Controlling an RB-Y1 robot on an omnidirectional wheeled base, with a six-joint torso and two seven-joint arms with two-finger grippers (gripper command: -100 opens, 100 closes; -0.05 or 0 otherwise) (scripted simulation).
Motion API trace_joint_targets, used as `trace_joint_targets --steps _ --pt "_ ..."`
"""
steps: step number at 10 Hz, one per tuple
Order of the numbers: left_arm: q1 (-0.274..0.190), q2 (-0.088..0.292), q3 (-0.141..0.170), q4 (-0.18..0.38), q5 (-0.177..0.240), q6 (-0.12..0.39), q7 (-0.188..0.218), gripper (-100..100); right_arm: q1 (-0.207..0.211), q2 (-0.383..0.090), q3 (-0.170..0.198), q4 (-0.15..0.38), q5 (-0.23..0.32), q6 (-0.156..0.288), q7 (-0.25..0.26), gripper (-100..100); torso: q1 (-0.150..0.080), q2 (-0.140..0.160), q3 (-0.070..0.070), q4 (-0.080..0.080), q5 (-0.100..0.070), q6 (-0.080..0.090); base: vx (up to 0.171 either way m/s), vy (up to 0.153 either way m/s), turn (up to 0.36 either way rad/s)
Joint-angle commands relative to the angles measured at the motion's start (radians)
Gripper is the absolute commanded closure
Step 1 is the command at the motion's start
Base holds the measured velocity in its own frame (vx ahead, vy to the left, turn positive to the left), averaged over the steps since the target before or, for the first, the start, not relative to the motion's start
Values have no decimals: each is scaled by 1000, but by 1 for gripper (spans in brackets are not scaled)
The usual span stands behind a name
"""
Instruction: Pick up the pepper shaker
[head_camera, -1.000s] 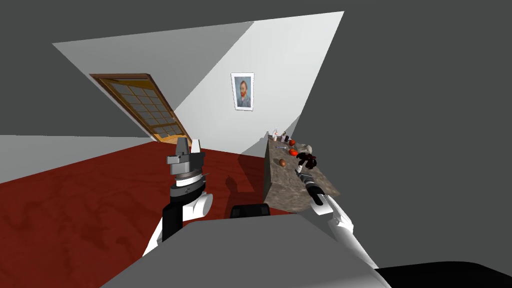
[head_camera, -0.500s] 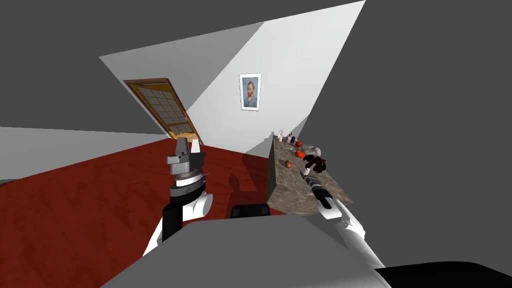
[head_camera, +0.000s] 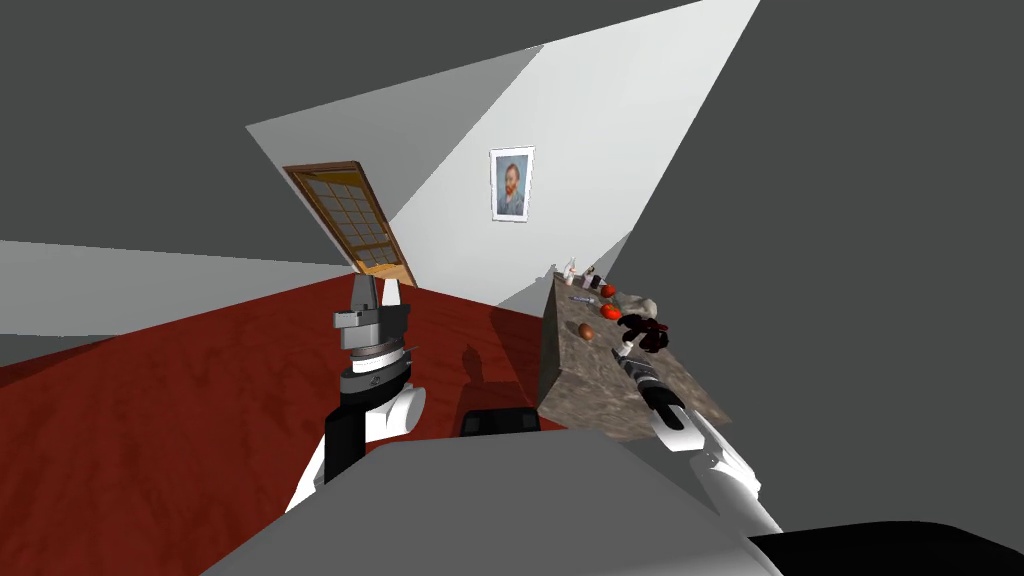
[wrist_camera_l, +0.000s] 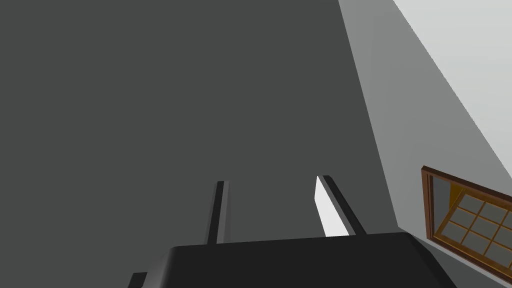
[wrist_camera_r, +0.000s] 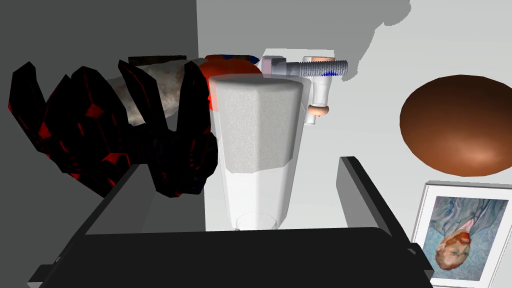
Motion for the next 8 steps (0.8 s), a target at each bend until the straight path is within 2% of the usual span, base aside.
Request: trace_joint_targets --steps 1,2,3,4,5,7,8 --pt "0 0 0 0 0 0 0 0 -13 -12 -18 50 -14 -31 10 -100 0 0 0 0 0 0 -12 49 139" --pt "0 0 0 0 0 0 0 0 -13 -12 -18 73 -14 -31 10 -100 0 0 0 0 0 1 -4 22 -13" --pt "0 0 0 0 0 0 0 0 -13 -37 -51 111 -46 -75 22 -100 -1 0 0 0 -1 1 -14 55 240" --pt "0 0 0 0 0 0 0 0 -13 -37 -51 147 -46 -75 22 -100 0 0 0 0 0 0 -13 47 135" --pt "0 0 0 0 0 0 0 0 -13 -62 -84 175 -78 -120 35 -100 0 0 0 0 0 1 -14 72 214" --pt "0 0 0 0 0 0 0 0 -13 -62 -84 221 -78 -120 35 -100 0 0 0 0 0 1 1 35 56" --pt "0 0 0 0 0 0 0 0 -14 -87 -118 264 -110 -164 47 -100 -2 0 0 0 0 1 5 44 270"
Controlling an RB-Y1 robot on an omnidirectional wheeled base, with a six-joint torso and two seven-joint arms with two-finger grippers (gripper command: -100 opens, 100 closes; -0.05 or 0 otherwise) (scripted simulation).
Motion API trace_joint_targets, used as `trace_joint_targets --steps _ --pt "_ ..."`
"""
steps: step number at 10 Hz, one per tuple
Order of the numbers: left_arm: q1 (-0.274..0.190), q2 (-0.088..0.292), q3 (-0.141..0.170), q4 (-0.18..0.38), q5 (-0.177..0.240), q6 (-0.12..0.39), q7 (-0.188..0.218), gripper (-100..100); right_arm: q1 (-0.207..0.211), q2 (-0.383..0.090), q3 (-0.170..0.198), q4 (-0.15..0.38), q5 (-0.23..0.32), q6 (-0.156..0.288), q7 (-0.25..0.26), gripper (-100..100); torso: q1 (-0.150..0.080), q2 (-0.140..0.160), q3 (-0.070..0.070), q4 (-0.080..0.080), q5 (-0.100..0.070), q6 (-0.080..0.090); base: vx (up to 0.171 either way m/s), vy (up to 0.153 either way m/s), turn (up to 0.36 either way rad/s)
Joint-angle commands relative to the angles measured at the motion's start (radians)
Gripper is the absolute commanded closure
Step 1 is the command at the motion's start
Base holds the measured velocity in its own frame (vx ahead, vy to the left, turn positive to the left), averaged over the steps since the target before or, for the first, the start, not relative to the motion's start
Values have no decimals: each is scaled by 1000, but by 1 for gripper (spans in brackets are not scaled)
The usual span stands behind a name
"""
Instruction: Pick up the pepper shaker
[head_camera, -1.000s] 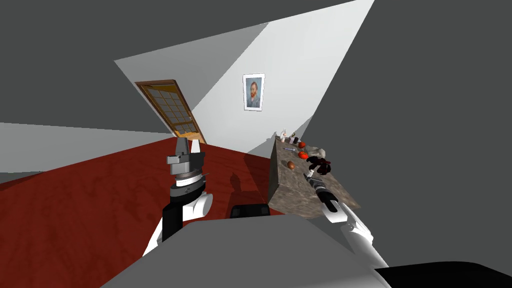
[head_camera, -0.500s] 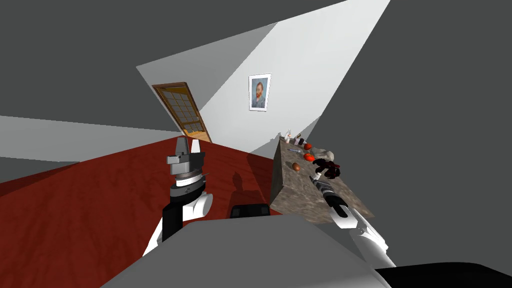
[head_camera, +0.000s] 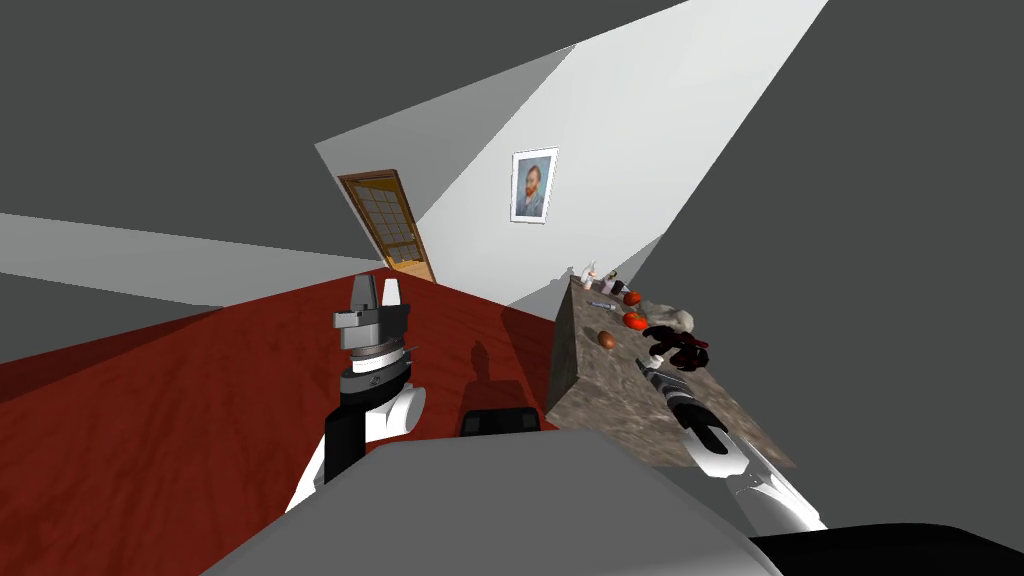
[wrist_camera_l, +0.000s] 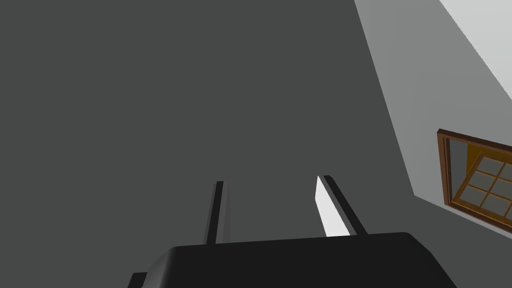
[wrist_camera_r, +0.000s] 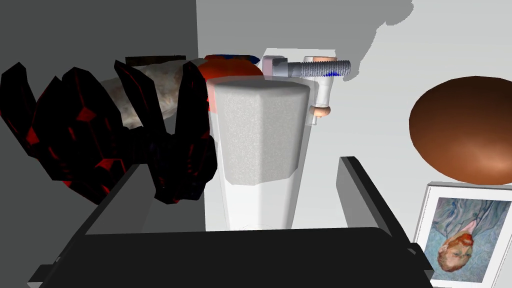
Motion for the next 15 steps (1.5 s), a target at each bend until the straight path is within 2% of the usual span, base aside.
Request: trace_joint_targets --steps 1,2,3,4,6,7,8,12,13,14,15 --pt "0 0 0 0 0 0 0 0 1 -8 -16 49 -15 -23 8 -100 0 0 0 0 0 0 -4 42 132" --pt "0 0 0 0 0 0 0 0 1 -8 -16 49 -15 -23 8 -100 0 1 0 0 0 1 -10 26 -34" --pt "0 0 0 0 0 0 0 0 1 -33 -49 84 -47 -65 20 -100 -1 1 1 0 0 1 -13 62 238" --pt "0 0 0 0 0 0 0 0 1 -33 -49 122 -47 -67 20 -100 1 1 1 0 0 0 -3 49 138" --pt "0 0 0 0 0 0 0 0 0 -84 -115 233 -111 -156 45 -100 1 1 0 0 0 1 -4 79 271" --pt "0 0 0 0 0 0 0 0 -26 -69 -99 247 -89 -148 52 -100 3 0 0 0 1 0 3 45 62" --pt "0 0 0 0 0 0 0 0 -29 -71 -102 254 -92 -157 56 100 1 1 0 0 0 2 1 7 -14" --pt "0 0 0 0 0 0 0 0 -29 -71 -102 254 -92 -156 56 100 -2 1 0 0 -1 1 0 0 0" --pt "0 0 0 0 0 0 0 0 -28 -71 -102 254 -92 -156 56 0 -3 1 0 0 -1 1 0 0 0" --pt "0 0 0 0 0 0 0 0 0 -84 -115 270 -111 -156 45 100 -3 1 0 0 -1 1 0 18 70" --pt "0 0 0 0 0 0 0 0 0 -59 -82 226 -79 -111 33 100 -3 1 0 0 -1 2 6 -35 -170"
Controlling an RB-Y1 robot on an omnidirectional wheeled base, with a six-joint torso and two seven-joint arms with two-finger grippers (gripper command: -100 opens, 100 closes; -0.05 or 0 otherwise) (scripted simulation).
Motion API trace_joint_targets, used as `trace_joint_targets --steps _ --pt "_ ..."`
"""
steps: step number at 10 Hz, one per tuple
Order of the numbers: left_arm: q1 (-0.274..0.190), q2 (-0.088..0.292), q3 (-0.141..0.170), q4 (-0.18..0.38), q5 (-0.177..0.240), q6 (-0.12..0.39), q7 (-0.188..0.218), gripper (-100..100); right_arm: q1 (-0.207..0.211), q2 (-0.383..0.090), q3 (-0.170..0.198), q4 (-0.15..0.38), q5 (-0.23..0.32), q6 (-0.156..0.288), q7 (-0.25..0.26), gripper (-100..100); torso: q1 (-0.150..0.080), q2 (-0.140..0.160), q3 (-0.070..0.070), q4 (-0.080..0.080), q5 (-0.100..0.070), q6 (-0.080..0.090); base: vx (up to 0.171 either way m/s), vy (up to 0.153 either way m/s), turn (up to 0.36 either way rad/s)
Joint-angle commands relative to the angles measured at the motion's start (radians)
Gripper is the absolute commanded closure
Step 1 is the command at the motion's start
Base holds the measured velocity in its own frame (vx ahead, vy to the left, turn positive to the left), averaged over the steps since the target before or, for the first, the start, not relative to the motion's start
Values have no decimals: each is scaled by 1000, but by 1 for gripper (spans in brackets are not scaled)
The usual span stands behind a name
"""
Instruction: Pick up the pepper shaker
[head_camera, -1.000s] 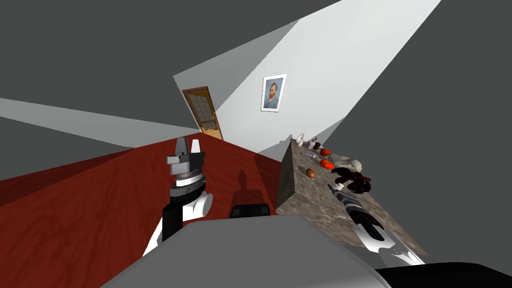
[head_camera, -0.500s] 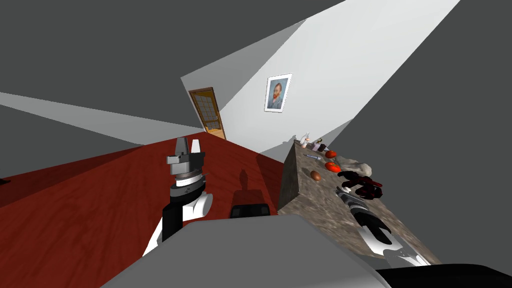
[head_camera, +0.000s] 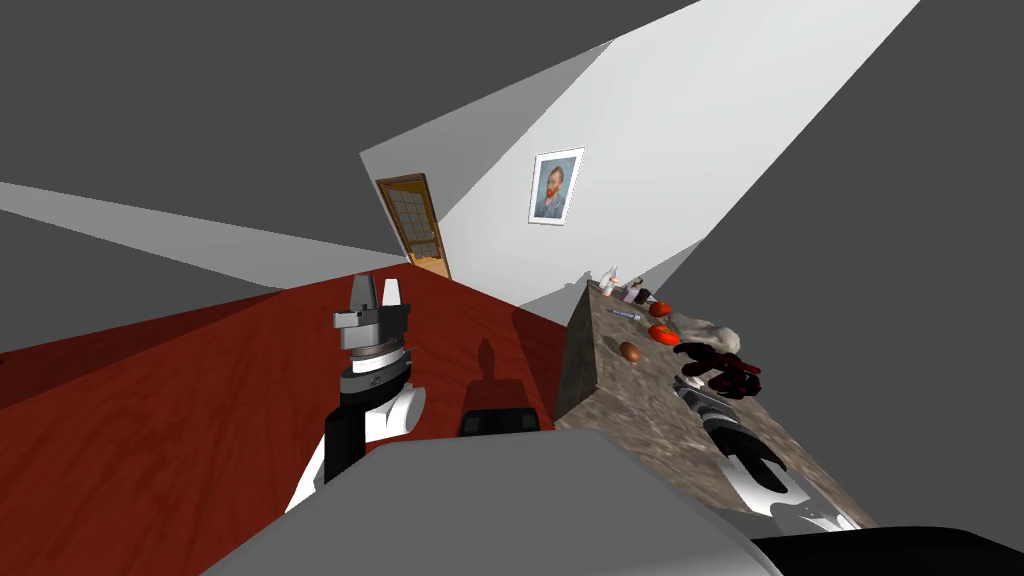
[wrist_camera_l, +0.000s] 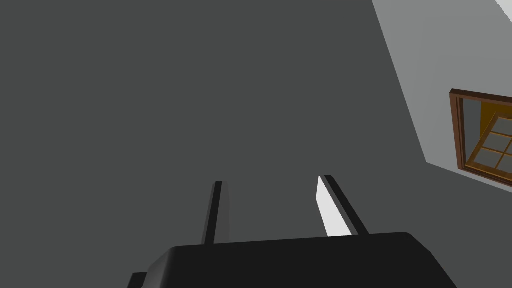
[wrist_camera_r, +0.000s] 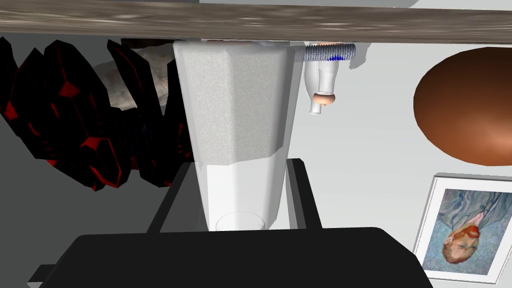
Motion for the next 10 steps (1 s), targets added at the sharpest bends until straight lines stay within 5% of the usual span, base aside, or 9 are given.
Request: trace_joint_targets --steps 1,10 --pt "0 0 0 0 0 0 0 0 22 16 15 -50 12 38 -15 100 0 0 0 0 0 0 4 -43 -174" --pt "0 0 0 0 0 0 0 0 23 116 148 -363 140 216 -64 100 -12 3 -2 -7 -17 6 5 -56 -161"
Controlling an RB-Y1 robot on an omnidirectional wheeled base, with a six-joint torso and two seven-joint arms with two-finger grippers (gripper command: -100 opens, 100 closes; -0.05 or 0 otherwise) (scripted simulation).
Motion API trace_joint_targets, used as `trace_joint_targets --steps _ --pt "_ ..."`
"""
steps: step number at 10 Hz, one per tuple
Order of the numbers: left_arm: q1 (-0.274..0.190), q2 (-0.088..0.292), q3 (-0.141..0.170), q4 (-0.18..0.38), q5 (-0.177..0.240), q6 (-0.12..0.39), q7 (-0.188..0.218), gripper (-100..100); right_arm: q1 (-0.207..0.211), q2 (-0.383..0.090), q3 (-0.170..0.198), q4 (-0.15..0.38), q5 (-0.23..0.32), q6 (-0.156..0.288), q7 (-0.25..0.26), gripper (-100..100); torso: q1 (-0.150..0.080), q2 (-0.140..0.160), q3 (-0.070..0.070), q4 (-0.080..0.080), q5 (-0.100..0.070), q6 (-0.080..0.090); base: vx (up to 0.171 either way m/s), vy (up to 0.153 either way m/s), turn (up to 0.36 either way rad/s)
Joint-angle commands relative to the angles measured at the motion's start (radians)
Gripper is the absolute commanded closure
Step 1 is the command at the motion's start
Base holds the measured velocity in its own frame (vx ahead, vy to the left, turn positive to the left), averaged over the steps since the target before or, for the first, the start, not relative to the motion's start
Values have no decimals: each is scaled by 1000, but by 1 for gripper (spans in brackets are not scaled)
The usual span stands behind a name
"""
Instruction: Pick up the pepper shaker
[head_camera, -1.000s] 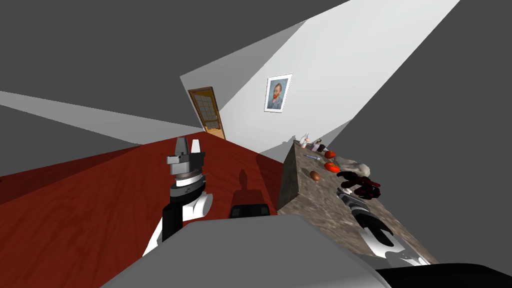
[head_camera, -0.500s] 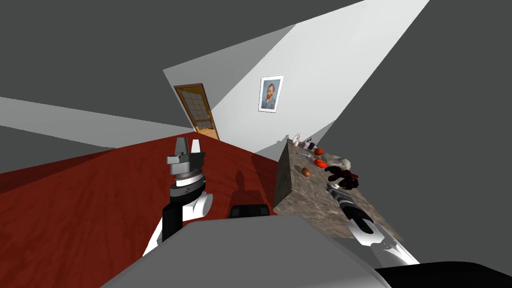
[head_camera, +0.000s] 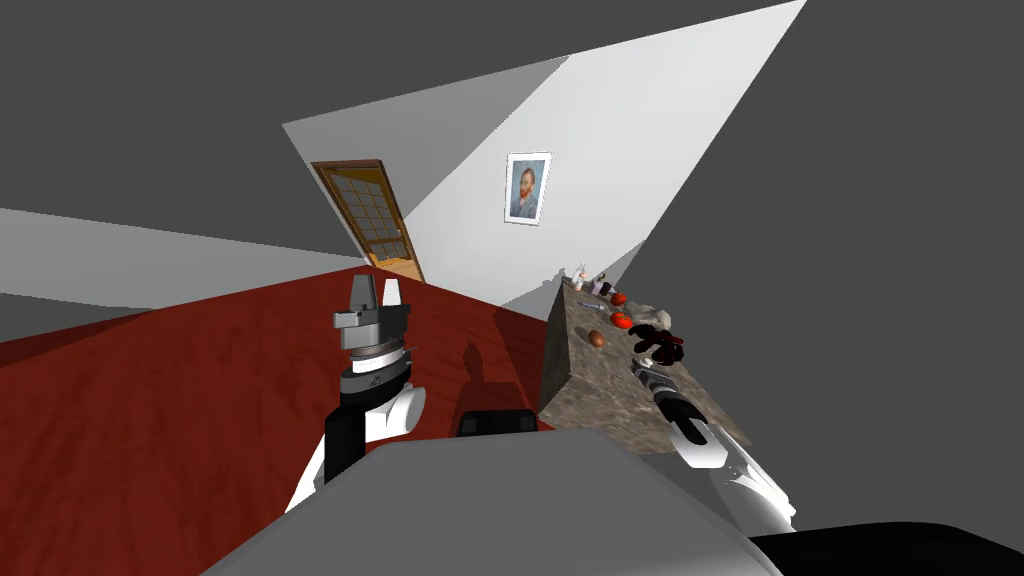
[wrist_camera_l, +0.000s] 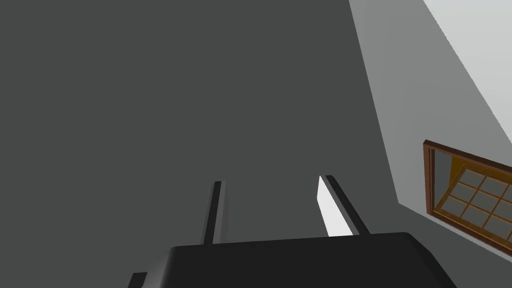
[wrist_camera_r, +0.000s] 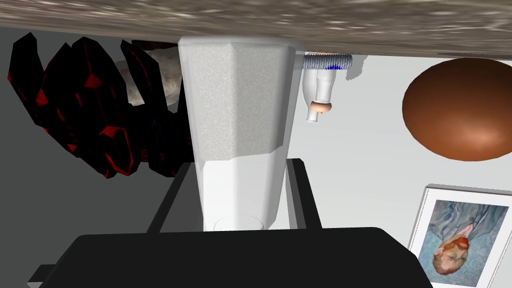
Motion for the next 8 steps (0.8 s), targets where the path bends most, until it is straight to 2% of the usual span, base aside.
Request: trace_joint_targets --steps 1,3,4,5,6,7,8 --pt "0 0 0 0 0 0 0 0 -7 24 41 -50 36 44 -15 100 0 0 0 0 0 0 6 -65 -230" --pt "0 0 0 0 0 0 0 0 -7 24 41 -79 36 44 -15 100 -2 0 -1 -1 -2 0 4 -33 -57" --pt "0 0 0 0 0 0 0 0 -6 49 74 -112 68 88 -28 100 -1 0 0 -1 -1 0 13 -60 -216" --pt "0 0 0 0 0 0 0 0 -6 49 74 -144 68 88 -28 100 -3 0 -1 -2 -4 3 13 -52 -128" --pt "0 0 0 0 0 0 0 0 -6 49 74 -153 68 88 -28 100 -4 0 -1 -2 -4 2 1 -19 -14" --pt "0 0 0 0 0 0 0 0 -6 74 107 -178 100 128 -40 100 -2 1 -1 -2 -4 1 15 -49 -226" --pt "0 0 0 0 0 0 0 0 -6 74 107 -221 100 133 -40 100 -3 1 -1 -3 -5 4 10 -41 -144"
